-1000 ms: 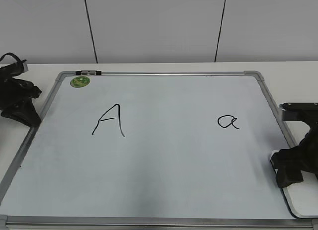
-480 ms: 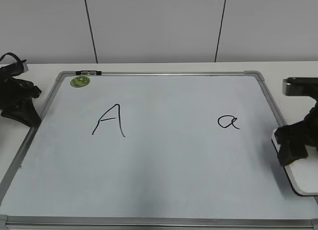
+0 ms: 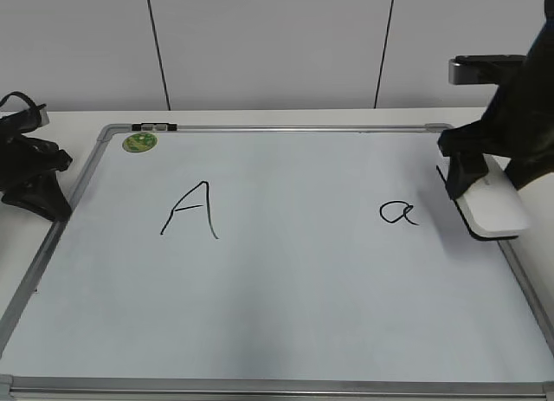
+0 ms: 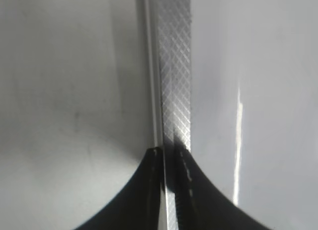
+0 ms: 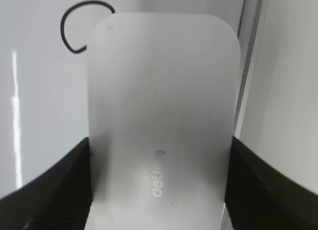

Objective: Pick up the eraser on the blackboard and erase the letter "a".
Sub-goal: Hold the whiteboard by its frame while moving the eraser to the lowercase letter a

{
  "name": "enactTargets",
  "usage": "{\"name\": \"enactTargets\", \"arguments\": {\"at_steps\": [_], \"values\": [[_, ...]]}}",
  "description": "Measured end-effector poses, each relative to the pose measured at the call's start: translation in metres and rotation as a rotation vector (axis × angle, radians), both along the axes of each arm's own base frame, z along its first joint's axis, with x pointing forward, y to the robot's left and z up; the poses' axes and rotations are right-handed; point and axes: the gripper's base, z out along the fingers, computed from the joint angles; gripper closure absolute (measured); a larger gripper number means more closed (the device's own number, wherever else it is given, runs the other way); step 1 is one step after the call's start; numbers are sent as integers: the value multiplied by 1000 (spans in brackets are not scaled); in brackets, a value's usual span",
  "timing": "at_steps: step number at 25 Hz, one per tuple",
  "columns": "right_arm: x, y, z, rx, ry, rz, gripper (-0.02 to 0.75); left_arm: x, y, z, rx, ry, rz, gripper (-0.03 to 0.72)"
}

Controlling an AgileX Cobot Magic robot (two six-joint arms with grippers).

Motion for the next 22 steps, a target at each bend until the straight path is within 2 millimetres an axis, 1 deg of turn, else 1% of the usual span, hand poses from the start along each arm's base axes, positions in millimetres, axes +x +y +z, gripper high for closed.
{"name": "enactTargets", "arguments": {"at_steps": [2,5,9,14,22], "values": [[16,2,-3,0,1,13,210,0,0,0,0,0,-1,654],[35,5,-18,-1,23,24,210,0,0,0,0,0,-1,654],[50,6,-42,-5,64,37,210,0,0,0,0,0,-1,654],[62,8,-67,-10,103,43,210,0,0,0,0,0,-1,654],[68,23,-74,-46,104,98,210,0,1,0,-2,0,2,654]]}}
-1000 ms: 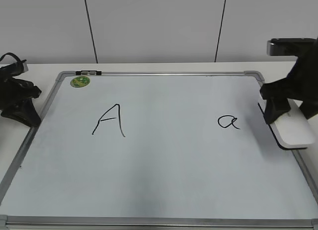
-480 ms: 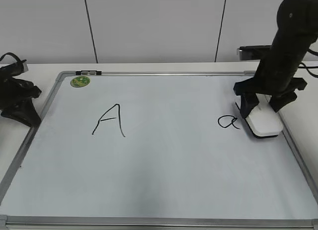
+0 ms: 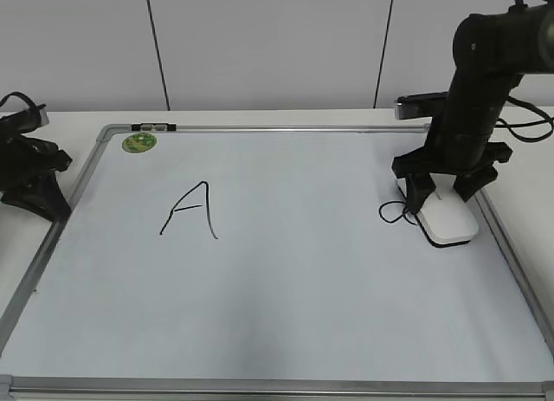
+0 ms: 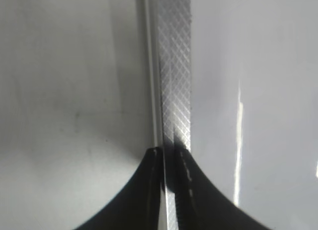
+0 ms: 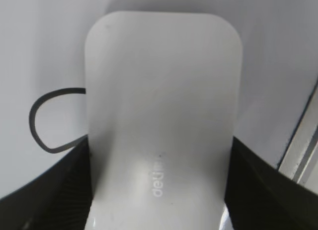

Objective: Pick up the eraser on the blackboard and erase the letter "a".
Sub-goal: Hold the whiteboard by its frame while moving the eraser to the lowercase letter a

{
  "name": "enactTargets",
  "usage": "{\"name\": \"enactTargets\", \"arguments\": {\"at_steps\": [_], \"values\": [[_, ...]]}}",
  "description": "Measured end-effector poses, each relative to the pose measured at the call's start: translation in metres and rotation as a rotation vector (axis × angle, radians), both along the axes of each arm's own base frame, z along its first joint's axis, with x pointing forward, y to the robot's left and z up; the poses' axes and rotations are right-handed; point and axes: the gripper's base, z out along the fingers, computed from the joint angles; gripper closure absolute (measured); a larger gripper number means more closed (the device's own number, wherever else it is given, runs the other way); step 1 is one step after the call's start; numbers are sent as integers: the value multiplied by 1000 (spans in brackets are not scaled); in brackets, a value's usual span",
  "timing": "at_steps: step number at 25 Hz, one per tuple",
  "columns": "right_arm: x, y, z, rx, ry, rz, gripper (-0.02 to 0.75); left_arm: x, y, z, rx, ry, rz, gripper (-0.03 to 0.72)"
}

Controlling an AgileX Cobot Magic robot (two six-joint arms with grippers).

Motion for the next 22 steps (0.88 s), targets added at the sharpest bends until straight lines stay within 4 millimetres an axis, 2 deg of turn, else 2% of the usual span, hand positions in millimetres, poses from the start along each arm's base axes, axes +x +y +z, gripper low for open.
{"name": "enactTargets", "arguments": {"at_steps": [4,9,12,16,22], "values": [[-2,24,0,-18,-10,71,210,0,0,0,0,0,0,654],[-13,72,-1,-7,-33,202,210,0,0,0,-1,0,0,654],[-18,90,-2,9,-36,250,210,0,0,0,-1,0,0,654],[-18,91,-2,11,-36,254,210,0,0,0,-1,0,0,654],[-12,75,-1,26,-29,193,210,0,0,0,-4,-1,2,654]]}}
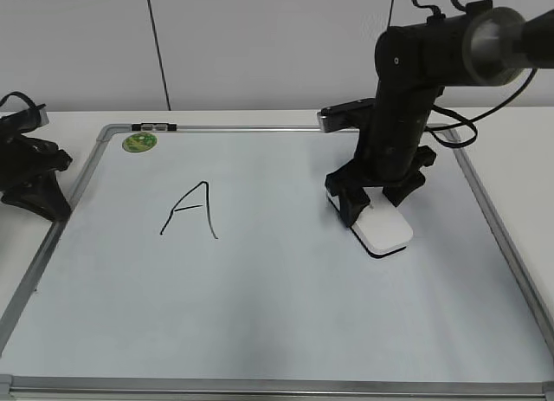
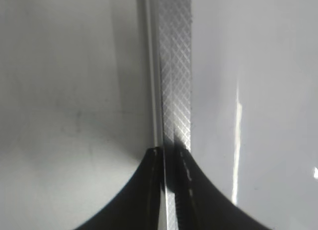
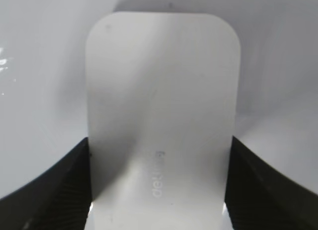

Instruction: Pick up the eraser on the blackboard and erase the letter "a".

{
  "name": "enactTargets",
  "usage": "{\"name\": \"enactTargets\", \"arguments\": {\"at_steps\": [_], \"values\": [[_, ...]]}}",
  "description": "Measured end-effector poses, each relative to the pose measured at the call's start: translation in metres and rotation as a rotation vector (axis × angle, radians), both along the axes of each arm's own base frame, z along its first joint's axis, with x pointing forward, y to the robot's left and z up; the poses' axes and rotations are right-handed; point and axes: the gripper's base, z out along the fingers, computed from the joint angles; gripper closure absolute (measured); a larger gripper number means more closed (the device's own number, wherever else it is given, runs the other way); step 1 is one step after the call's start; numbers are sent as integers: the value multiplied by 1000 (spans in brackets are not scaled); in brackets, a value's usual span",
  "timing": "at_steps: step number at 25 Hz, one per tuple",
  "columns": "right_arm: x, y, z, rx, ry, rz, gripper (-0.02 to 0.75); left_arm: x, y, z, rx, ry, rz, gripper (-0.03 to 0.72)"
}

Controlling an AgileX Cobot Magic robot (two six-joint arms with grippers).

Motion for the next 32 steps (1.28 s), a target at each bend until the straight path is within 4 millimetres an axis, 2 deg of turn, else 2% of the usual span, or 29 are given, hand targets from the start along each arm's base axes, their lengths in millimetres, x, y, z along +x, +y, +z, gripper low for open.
{"name": "enactTargets", "arguments": {"at_steps": [9,16,26,28,32], "values": [[18,-52,4,-27,2,-132,210,0,0,0,-2,0,1,654],[24,-71,17,-61,30,-164,210,0,0,0,-2,0,1,654],[8,-80,88,-31,-79,-217,210,0,0,0,-2,0,1,654],[0,-84,95,-30,-80,-233,210,0,0,0,-2,0,1,654],[-22,-102,86,-44,-13,-283,210,0,0,0,-2,0,1,654]]}}
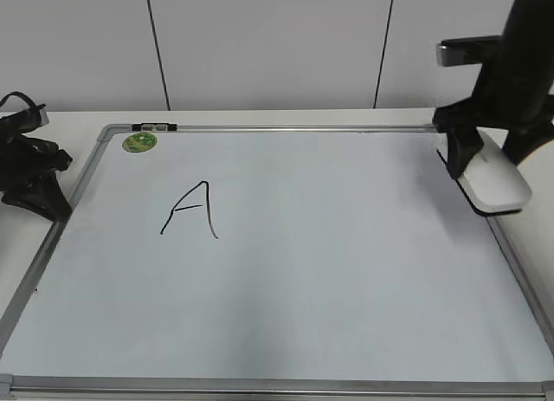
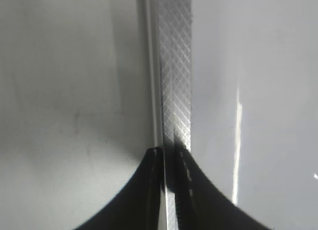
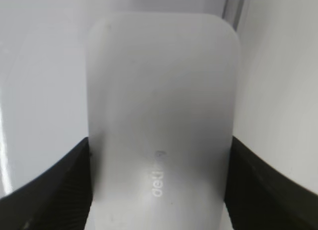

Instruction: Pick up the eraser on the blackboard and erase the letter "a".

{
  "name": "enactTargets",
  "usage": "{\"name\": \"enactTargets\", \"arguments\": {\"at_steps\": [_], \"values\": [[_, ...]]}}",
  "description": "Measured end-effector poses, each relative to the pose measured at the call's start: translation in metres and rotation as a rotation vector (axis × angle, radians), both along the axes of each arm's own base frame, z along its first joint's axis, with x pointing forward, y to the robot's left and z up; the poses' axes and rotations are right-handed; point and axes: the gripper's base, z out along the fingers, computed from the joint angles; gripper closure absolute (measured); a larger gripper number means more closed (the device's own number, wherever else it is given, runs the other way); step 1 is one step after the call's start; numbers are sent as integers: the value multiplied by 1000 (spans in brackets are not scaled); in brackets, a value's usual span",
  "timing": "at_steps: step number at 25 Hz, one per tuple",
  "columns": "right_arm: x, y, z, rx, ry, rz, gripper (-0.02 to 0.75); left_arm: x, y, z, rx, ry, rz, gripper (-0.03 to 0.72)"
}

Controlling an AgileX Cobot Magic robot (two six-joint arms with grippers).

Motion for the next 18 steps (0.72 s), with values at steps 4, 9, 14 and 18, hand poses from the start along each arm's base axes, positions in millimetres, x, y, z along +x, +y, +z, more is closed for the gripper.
{"name": "enactTargets", "arguments": {"at_steps": [4,9,14,18], "values": [[-14,-14,-16,43,25,-71,210,0,0,0,0,0,0,653],[-14,-23,-26,74,-5,-112,210,0,0,0,0,0,0,653],[-5,-26,-40,76,-11,-123,210,0,0,0,0,0,0,652],[8,-25,-53,77,0,-125,210,0,0,0,-1,0,0,652]]}}
